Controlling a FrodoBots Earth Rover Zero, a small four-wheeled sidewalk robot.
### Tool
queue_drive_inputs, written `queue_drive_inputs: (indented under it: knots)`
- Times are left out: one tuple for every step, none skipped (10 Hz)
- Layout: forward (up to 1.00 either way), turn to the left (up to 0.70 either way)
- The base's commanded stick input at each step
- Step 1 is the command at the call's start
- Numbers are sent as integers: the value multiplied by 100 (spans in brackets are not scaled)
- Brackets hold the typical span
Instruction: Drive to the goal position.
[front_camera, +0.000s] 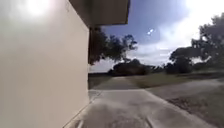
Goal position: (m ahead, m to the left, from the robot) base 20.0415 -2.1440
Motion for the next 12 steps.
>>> queue_drive_inputs:
  knots:
    - [70, 0]
    - [70, 0]
    - [70, 0]
    - [70, 0]
    - [70, 0]
    - [70, 0]
    - [70, 0]
    - [70, 0]
    - [70, 0]
    - [70, 0]
    - [70, 0]
    - [70, 0]
